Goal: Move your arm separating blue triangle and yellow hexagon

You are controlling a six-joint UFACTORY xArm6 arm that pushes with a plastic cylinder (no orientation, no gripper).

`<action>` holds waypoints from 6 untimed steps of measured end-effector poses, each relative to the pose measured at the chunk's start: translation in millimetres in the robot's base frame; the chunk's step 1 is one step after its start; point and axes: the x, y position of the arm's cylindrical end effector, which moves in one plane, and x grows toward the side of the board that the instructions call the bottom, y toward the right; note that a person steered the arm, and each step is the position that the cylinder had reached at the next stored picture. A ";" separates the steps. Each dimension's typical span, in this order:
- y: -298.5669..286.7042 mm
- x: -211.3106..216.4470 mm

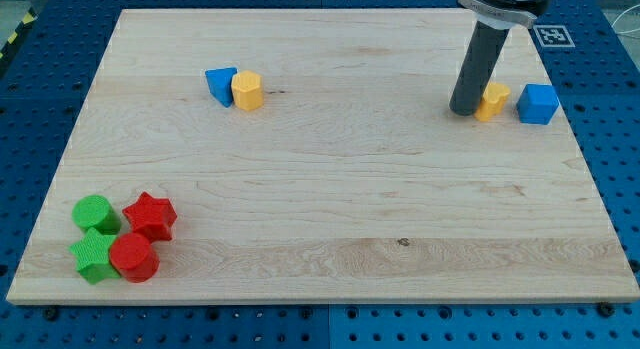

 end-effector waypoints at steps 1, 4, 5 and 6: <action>1.9 0.0; -96.1 -10.7; -145.6 -33.9; -192.8 -70.8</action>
